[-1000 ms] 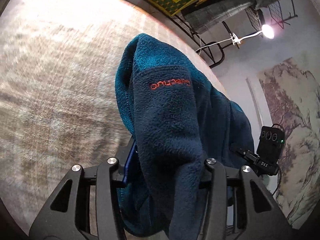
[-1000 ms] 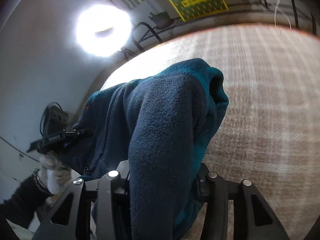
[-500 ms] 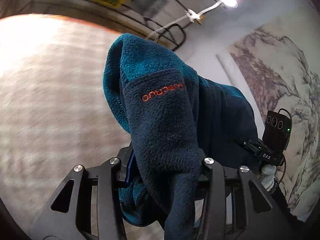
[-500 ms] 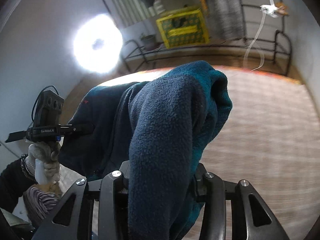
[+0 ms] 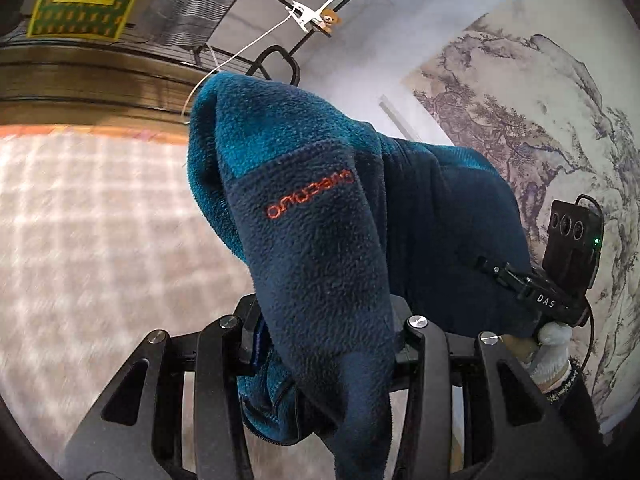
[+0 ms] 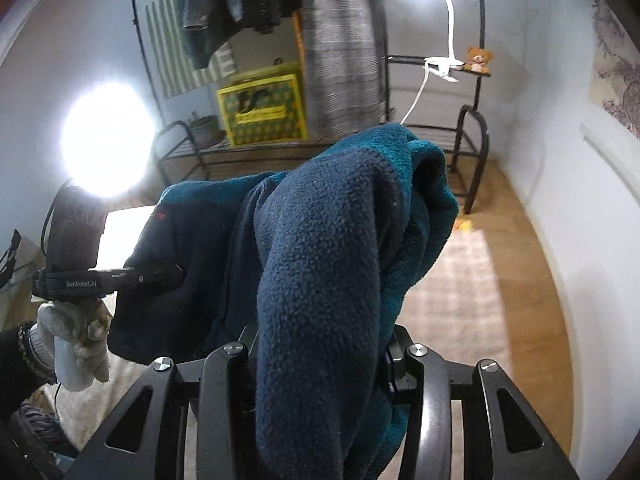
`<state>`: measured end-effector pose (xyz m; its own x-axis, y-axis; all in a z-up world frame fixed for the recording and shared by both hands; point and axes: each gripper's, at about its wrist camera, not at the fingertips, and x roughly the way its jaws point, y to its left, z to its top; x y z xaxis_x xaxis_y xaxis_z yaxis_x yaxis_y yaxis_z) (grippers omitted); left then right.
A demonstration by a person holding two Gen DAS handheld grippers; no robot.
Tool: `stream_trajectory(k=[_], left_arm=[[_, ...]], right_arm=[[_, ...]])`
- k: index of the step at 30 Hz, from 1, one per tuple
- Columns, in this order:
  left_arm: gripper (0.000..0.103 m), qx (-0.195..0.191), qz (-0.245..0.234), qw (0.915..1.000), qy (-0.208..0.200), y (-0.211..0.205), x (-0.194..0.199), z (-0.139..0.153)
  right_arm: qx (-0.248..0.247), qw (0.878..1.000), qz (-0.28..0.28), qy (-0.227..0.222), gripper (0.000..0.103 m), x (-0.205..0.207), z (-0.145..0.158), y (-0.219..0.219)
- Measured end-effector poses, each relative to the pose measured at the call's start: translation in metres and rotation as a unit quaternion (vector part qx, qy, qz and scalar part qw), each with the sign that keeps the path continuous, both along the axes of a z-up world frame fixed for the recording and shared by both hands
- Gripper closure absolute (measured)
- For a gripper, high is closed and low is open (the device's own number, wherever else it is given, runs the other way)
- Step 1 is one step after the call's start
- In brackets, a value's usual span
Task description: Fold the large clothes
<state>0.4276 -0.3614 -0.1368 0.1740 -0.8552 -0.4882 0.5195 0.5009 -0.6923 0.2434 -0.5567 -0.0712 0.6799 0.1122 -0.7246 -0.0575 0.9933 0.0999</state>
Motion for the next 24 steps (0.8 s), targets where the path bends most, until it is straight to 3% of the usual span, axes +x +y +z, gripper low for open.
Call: stream_trajectory(k=[8,12,15,18,22,24], left_arm=[[0.061,0.016,0.003,0.9998,-0.012,-0.067,0.043,-0.022],[0.061,0.045,0.002,0.999,0.003,-0.087,0.059,-0.052],[0.061,0.073,0.028,0.9969,0.011,-0.09,0.074,-0.074],[0.056,0.089,0.046,0.9944,0.032,-0.09,0.09,-0.094],[0.047,0.106,0.037,0.9935,-0.013,-0.096,0.091,-0.101],[0.046,0.105,0.037,0.9937,-0.012,-0.095,0.092,-0.102]], right_arm=[[-0.001,1.0,-0.018,-0.016,0.062,0.062,-0.026,-0.052],[-0.004,0.999,-0.037,0.009,0.062,0.089,-0.069,-0.076],[-0.017,0.997,-0.065,0.036,0.06,0.105,-0.104,-0.094],[-0.025,0.992,-0.102,0.063,0.048,0.125,-0.138,-0.115],[-0.053,0.986,-0.142,0.064,0.014,0.132,-0.158,-0.124],[-0.067,0.985,-0.148,0.06,0.01,0.132,-0.162,-0.128]])
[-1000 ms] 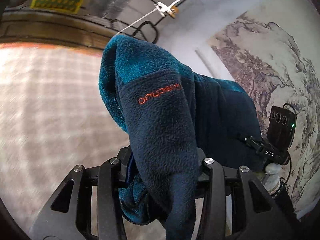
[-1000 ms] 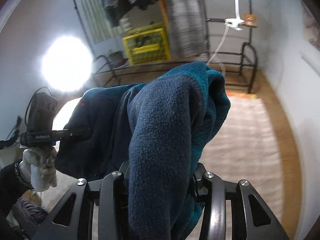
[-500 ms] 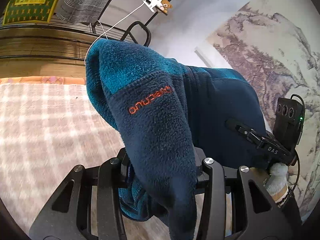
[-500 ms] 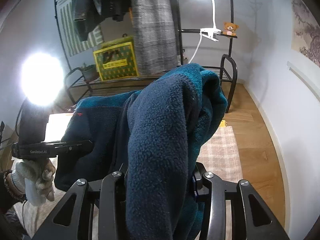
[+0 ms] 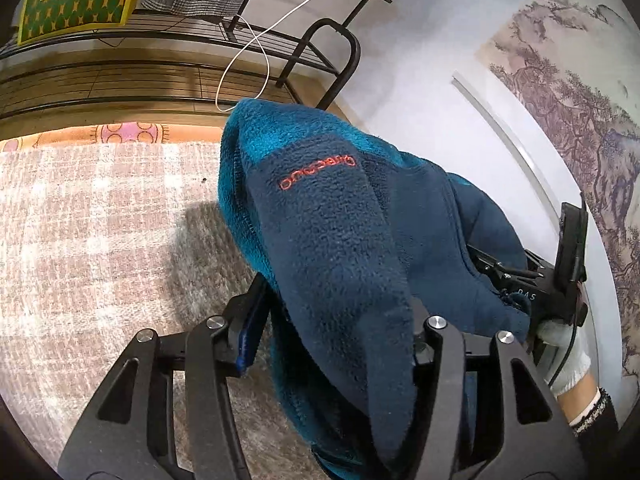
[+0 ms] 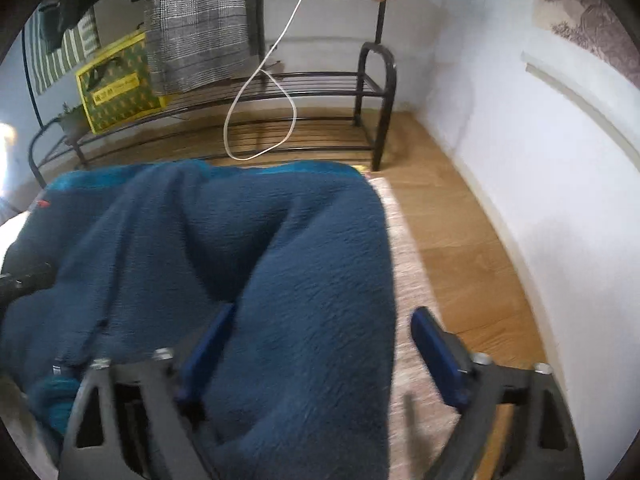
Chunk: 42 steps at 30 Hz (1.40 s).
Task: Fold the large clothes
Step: 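Lower the folded bundle onto the bed and open both grippers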
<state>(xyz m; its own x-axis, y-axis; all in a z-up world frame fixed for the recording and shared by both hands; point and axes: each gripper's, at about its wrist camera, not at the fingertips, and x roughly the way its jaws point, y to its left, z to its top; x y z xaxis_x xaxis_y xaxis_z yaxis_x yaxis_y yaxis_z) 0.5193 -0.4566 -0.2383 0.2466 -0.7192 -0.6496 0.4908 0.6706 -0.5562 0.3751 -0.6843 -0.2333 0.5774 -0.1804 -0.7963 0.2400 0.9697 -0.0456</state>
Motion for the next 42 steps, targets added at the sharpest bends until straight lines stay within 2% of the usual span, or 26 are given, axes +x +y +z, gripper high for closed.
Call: stream_trajectory(k=[3,7,12,17,18,20,25,31,35,38,42], left_arm=[[0.046,0.009,0.004,0.9999,-0.007,0.001,-0.005,0.007],[0.048,0.046,0.004,0.9972,-0.059,0.001,-0.026,0.032],[0.048,0.051,-0.002,0.9938,-0.099,0.01,-0.063,0.072],[0.048,0.045,-0.002,0.9893,-0.139,0.025,-0.107,0.122],[0.048,0.043,-0.002,0.9881,-0.148,0.028,-0.115,0.135],[0.048,0.04,0.001,0.9851,-0.167,0.037,-0.136,0.16],[0.048,0.035,0.0,0.9768,-0.211,0.06,-0.188,0.213],[0.048,0.026,0.001,0.9678,-0.25,0.092,-0.252,0.262],[0.048,0.021,0.004,0.9627,-0.27,0.118,-0.297,0.283],[0.048,0.021,0.003,0.9598,-0.28,0.139,-0.332,0.29],[0.048,0.019,-0.003,0.9618,-0.273,0.162,-0.363,0.288]], right_arm=[[0.02,1.0,-0.004,-0.003,0.01,-0.003,0.008,-0.006],[-0.014,1.0,0.001,-0.014,0.014,-0.017,0.028,0.007],[-0.013,0.999,-0.008,-0.036,0.014,-0.038,0.062,0.016],[-0.007,0.997,-0.014,-0.076,0.014,-0.077,0.116,0.034],[-0.006,0.996,-0.014,-0.092,0.014,-0.096,0.138,0.044],[-0.006,0.995,-0.014,-0.097,0.014,-0.104,0.147,0.049],[-0.018,0.992,-0.013,-0.122,0.014,-0.152,0.205,0.077],[-0.024,0.988,-0.016,-0.154,0.014,-0.209,0.263,0.109],[-0.034,0.985,-0.026,-0.169,0.014,-0.258,0.291,0.137],[-0.027,0.983,-0.03,-0.178,0.013,-0.291,0.301,0.159],[-0.034,0.981,-0.036,-0.186,0.011,-0.334,0.303,0.194]])
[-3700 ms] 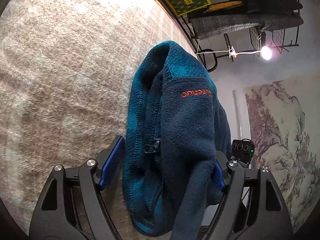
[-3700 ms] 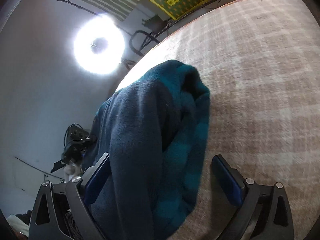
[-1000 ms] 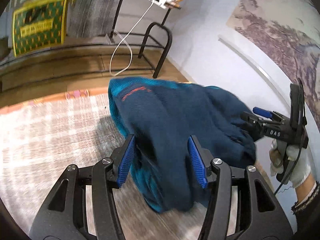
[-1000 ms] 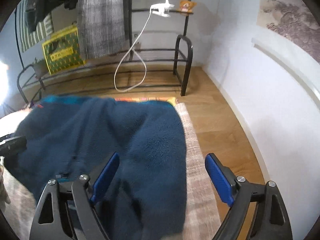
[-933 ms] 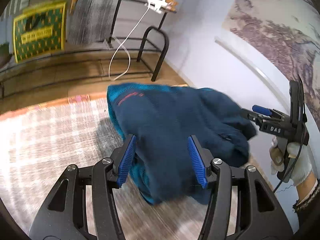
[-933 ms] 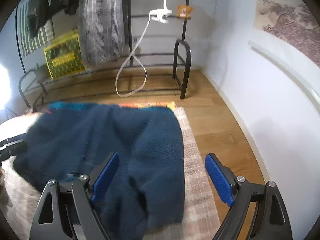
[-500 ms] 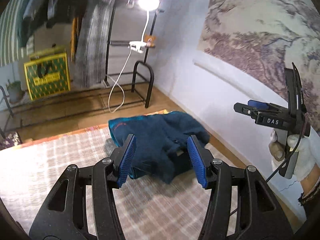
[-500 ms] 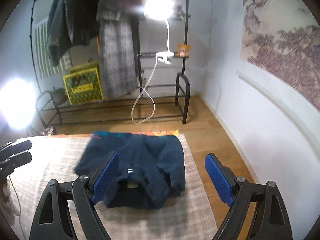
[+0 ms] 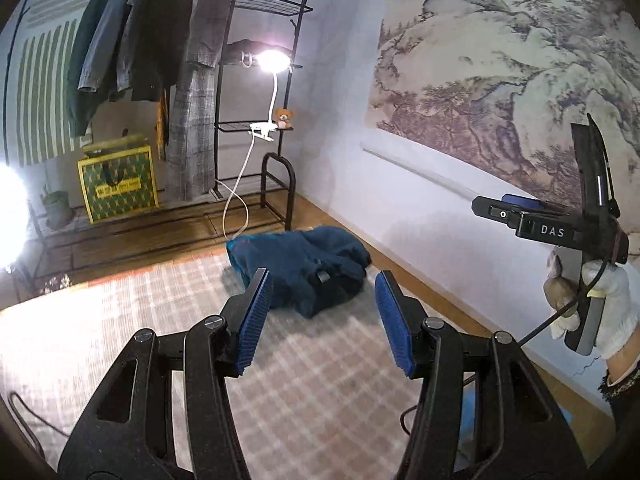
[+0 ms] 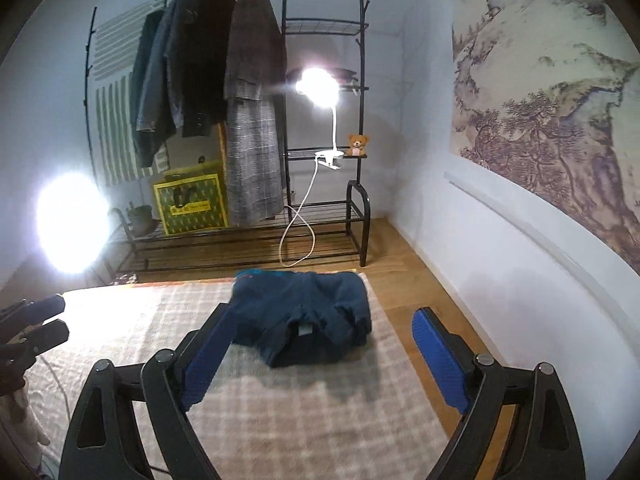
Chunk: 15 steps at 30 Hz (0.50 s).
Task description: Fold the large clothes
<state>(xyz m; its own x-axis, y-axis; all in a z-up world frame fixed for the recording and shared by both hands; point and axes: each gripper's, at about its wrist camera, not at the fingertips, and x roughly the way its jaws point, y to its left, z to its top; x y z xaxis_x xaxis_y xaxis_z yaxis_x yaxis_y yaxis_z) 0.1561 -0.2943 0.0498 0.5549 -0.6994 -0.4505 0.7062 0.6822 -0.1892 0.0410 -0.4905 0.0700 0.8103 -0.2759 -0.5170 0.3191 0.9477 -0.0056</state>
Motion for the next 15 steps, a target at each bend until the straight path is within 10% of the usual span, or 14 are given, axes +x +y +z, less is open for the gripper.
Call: stream_trajectory(k=[15], left_arm=[[0.02,0.004,0.022,0.9997,-0.014,0.066,-0.05,-0.025]], right_arm=[[-0.001,0.999,-0.048,-0.017,0.0,-0.065,-0.05,0.08]])
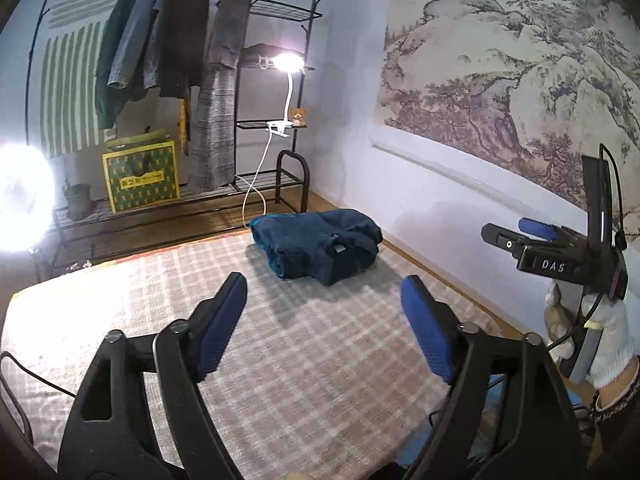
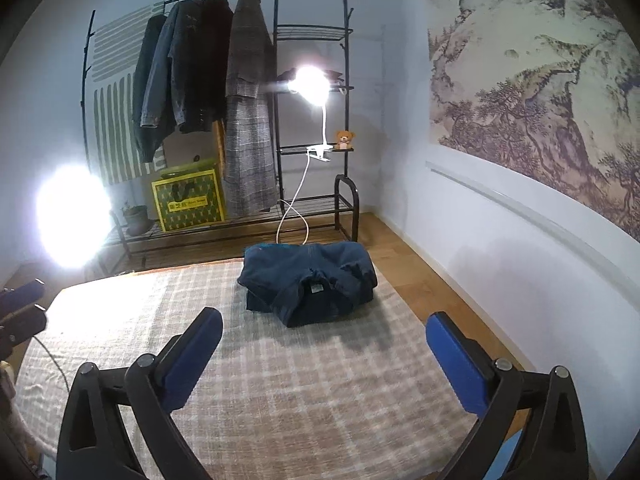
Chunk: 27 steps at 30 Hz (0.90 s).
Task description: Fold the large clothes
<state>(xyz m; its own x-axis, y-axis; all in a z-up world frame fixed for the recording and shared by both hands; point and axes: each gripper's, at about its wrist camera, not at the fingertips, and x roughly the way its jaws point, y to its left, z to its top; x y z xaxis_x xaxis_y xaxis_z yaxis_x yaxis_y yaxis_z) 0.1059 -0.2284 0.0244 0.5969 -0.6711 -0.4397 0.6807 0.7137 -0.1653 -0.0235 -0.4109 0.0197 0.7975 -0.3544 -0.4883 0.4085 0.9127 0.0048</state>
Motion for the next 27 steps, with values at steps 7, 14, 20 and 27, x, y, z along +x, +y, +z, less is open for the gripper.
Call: stream_trajectory(k=[7,14,20,27], left_arm=[[0.009,0.013,0.013,0.9998,0.004,0.005,0.007,-0.023],[0.001,0.039,0.013,0.9991,-0.008,-0.003,0.008,-0.041],[0.0,0.079,0.033,0.9958,-0.032,-0.012,0.006,-0.051],[0.0,0.083,0.037,0.9956,-0.023,-0.013,0.011,-0.058]], right_arm=[[-0.017,1.0,-0.012,0.005,0.0,0.011,-0.021,0.017],[-0.008,0.999,-0.032,0.002,0.0,0.018,-0.045,0.015],[0.015,0.999,-0.037,0.004,0.0,0.025,-0.061,0.006],[0.016,0.999,-0.035,0.012,0.0,0.036,-0.067,0.008]])
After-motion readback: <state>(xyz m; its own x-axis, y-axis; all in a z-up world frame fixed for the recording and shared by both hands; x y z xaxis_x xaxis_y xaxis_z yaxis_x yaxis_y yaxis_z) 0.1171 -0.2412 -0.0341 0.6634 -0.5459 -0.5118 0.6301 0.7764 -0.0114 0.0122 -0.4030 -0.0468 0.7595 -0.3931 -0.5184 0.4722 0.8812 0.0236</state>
